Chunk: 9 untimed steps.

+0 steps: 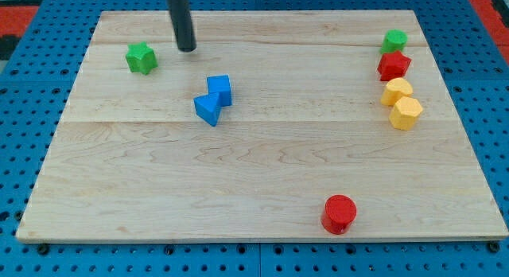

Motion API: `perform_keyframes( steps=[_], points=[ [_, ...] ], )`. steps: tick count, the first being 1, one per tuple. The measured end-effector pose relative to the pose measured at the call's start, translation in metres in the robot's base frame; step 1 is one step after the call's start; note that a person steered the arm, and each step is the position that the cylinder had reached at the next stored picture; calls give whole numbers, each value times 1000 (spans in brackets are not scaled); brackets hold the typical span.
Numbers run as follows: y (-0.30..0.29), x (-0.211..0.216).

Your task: Push the green star to the bottom side of the board

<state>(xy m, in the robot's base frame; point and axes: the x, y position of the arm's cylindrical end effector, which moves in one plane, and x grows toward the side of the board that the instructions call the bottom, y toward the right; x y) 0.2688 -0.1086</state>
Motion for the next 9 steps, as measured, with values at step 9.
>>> perform_keyframes(
  steps=[9],
  points=[
    [-63,244]
  ],
)
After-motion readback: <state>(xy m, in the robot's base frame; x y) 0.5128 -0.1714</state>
